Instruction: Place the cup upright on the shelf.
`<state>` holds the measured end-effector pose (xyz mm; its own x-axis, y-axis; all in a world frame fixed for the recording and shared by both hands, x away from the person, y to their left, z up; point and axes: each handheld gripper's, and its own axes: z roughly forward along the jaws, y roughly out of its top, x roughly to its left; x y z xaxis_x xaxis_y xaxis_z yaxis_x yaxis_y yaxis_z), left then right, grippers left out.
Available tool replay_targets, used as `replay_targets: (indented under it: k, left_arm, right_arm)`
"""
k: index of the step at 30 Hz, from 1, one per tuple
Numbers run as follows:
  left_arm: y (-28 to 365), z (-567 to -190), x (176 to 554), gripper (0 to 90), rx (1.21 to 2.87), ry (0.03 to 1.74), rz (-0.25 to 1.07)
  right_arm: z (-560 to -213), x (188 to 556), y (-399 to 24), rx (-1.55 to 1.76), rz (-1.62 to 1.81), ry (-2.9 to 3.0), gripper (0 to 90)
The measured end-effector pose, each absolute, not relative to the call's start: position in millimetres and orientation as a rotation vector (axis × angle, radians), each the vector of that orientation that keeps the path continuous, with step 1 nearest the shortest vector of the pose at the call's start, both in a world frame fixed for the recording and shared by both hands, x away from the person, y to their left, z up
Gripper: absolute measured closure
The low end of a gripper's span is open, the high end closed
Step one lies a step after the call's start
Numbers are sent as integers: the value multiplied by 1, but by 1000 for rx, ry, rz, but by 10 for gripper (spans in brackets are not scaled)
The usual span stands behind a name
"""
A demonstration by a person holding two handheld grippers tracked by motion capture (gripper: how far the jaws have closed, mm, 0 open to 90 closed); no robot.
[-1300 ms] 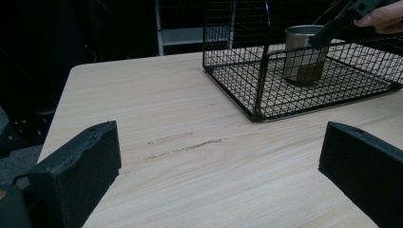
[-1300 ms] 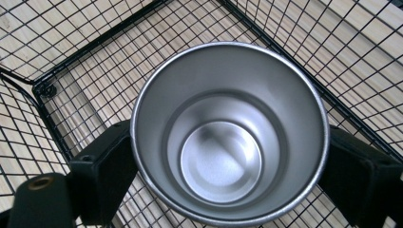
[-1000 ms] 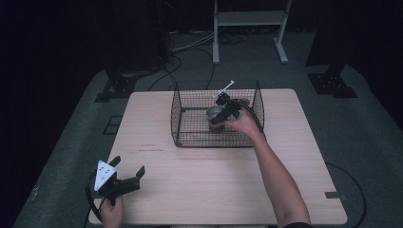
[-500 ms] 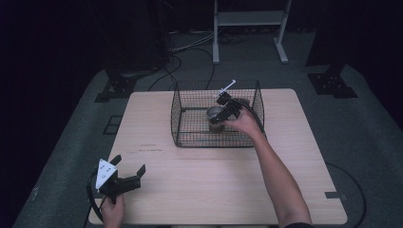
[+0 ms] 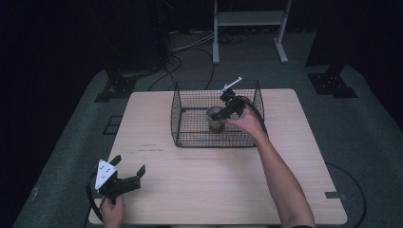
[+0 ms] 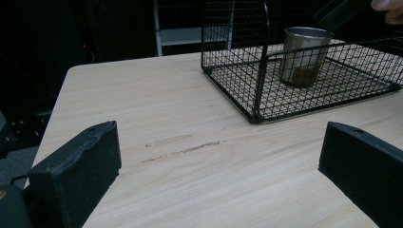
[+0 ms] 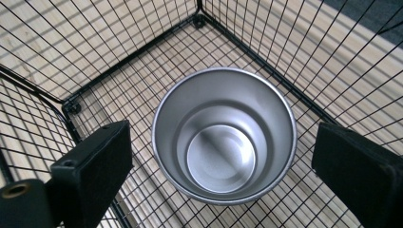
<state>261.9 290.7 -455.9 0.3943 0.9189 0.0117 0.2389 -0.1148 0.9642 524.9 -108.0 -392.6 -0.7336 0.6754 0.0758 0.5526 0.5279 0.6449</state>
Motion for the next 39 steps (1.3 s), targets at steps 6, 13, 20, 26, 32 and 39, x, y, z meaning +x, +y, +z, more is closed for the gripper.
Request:
replay_targets:
  k: [6,13,20,26,32,39]
  left_arm:
    - [291,-456,261,0,1610,1051,816]
    - [291,-456,260,0,1608,1047,814]
    - [291,-456,260,0,1614,1047,814]
    - [290,-456,260,0,1615,1045,816]
    - [290,-456,260,0,1615,1046,817]
    - [289,-456,261,0,1615,1047,815]
  right_arm:
    - [-384,520,-109,1040,1017,2570,55]
    - [-371,511,-113,1025,1055,2550,56]
    - [-363,501,-117,1006,1095,2538,59]
    - [-358,495,-118,988,1089,2549,63]
    - [-355,491,-121,981,1088,2554,63]
    - [-350,485,-126,975,1106,2548,119]
